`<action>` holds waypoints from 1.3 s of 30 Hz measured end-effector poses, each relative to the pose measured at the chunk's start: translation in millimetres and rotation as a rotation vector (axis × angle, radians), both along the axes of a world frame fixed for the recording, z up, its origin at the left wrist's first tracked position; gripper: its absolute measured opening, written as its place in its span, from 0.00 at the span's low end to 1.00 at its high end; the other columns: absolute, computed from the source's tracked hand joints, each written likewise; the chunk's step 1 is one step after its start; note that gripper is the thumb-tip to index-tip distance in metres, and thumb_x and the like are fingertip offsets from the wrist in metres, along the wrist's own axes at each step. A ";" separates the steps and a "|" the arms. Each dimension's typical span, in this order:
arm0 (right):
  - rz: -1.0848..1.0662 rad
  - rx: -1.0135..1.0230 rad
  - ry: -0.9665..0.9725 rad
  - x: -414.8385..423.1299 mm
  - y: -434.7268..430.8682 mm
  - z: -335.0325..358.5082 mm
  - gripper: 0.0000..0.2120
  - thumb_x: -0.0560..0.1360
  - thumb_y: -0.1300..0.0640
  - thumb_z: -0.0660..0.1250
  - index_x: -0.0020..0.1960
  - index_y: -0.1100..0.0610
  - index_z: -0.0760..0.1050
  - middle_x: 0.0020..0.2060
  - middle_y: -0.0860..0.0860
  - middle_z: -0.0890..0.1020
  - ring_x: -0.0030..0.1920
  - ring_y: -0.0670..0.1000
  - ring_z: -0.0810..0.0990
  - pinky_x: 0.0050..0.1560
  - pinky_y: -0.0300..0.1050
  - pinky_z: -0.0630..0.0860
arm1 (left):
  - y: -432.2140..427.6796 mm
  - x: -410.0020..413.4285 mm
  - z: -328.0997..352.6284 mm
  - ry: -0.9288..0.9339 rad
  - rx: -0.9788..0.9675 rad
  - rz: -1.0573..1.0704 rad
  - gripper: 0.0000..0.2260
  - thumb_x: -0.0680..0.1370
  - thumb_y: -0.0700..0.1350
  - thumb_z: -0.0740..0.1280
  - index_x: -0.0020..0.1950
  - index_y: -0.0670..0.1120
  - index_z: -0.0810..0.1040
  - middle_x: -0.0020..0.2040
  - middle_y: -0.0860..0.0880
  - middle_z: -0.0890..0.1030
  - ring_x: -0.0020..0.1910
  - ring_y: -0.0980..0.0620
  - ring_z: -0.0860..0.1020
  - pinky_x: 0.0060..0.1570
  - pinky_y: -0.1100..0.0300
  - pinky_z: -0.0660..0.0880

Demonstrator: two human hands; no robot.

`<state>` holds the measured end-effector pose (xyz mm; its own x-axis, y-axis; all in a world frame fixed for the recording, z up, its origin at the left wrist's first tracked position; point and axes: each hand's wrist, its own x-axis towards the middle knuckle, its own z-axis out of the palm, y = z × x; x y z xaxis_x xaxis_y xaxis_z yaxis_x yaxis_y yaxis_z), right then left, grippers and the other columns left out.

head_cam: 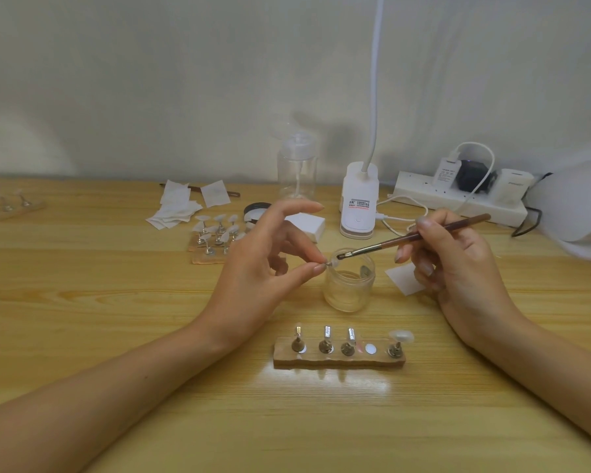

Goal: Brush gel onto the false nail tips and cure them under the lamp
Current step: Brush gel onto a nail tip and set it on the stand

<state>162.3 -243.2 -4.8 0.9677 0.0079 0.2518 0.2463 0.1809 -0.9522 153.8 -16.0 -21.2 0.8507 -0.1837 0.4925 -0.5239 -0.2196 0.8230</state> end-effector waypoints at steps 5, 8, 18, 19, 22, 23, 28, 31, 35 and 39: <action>0.016 -0.044 -0.009 -1.3 1.9 0.2 0.11 0.72 0.48 0.66 0.40 0.54 0.69 0.31 0.54 0.82 0.26 0.46 0.67 0.24 0.35 0.61 | -0.3 0.0 0.4 -0.017 0.017 0.009 0.25 0.75 0.38 0.74 0.67 0.55 0.73 0.43 0.55 0.84 0.48 0.50 0.83 0.37 0.50 0.75; -0.010 -0.022 0.001 0.7 -0.2 -0.9 0.11 0.71 0.48 0.66 0.40 0.54 0.69 0.30 0.53 0.82 0.26 0.46 0.66 0.24 0.36 0.60 | -0.7 -0.4 1.0 -0.017 0.013 0.004 0.24 0.75 0.38 0.74 0.67 0.56 0.73 0.43 0.55 0.84 0.48 0.50 0.83 0.36 0.54 0.73; -0.011 -0.022 -0.040 1.4 -0.4 -3.6 0.11 0.72 0.48 0.66 0.40 0.54 0.68 0.30 0.54 0.81 0.25 0.46 0.65 0.23 0.35 0.59 | -1.6 -0.9 1.8 -0.018 0.009 0.008 0.24 0.75 0.38 0.74 0.68 0.55 0.73 0.42 0.55 0.84 0.47 0.50 0.83 0.35 0.49 0.71; -0.008 -0.015 -0.054 1.3 -1.0 -3.4 0.11 0.73 0.48 0.66 0.40 0.53 0.68 0.30 0.53 0.81 0.25 0.46 0.65 0.23 0.35 0.60 | -1.8 -1.1 2.0 -0.017 0.008 0.008 0.24 0.75 0.38 0.74 0.68 0.55 0.73 0.42 0.55 0.84 0.47 0.50 0.83 0.35 0.48 0.71; 0.026 -0.007 -0.096 0.0 -1.5 -2.8 0.11 0.76 0.49 0.65 0.39 0.53 0.69 0.31 0.53 0.82 0.26 0.45 0.66 0.24 0.34 0.61 | -2.7 -2.0 2.8 -0.011 0.003 0.008 0.24 0.75 0.39 0.74 0.67 0.55 0.73 0.42 0.55 0.84 0.47 0.51 0.84 0.35 0.46 0.70; 0.036 -0.018 -0.103 -0.2 -1.3 -2.8 0.11 0.77 0.49 0.65 0.40 0.54 0.69 0.31 0.53 0.82 0.26 0.45 0.66 0.24 0.34 0.61 | -2.9 -2.4 3.2 -0.009 0.002 0.009 0.24 0.75 0.40 0.74 0.67 0.55 0.74 0.41 0.54 0.83 0.46 0.51 0.84 0.35 0.45 0.69; 0.010 -0.039 -0.089 0.6 -0.1 -3.1 0.11 0.74 0.50 0.65 0.41 0.56 0.68 0.29 0.54 0.81 0.25 0.46 0.66 0.23 0.35 0.61 | -3.4 -3.2 3.7 -0.006 0.007 0.009 0.24 0.74 0.39 0.74 0.66 0.57 0.74 0.40 0.55 0.83 0.46 0.51 0.83 0.34 0.45 0.69; -0.005 -0.049 -0.079 0.5 -0.3 -3.7 0.10 0.74 0.50 0.65 0.41 0.55 0.68 0.29 0.55 0.81 0.24 0.46 0.65 0.24 0.34 0.61 | -3.5 -3.6 3.6 0.000 0.006 0.007 0.24 0.75 0.38 0.74 0.66 0.57 0.74 0.40 0.55 0.82 0.47 0.51 0.84 0.34 0.45 0.68; -0.013 -0.020 -0.096 0.8 -2.7 -3.3 0.11 0.78 0.50 0.67 0.38 0.50 0.71 0.30 0.53 0.81 0.26 0.46 0.66 0.24 0.34 0.62 | -3.8 -4.0 3.7 0.003 0.008 0.010 0.25 0.75 0.39 0.74 0.68 0.56 0.73 0.40 0.53 0.83 0.45 0.53 0.83 0.34 0.46 0.69; 0.030 -0.033 -0.113 0.4 -2.7 -3.6 0.10 0.78 0.51 0.64 0.40 0.53 0.69 0.31 0.53 0.81 0.26 0.46 0.66 0.24 0.35 0.61 | -4.2 -3.7 2.8 0.028 0.003 0.011 0.27 0.75 0.35 0.74 0.70 0.54 0.72 0.40 0.53 0.82 0.44 0.56 0.82 0.34 0.51 0.70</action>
<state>162.8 -245.9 -8.4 0.9323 0.0468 0.3587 0.3476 0.1592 -0.9240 150.2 -20.2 -18.4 0.8662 -0.1753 0.4679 -0.4980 -0.2280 0.8366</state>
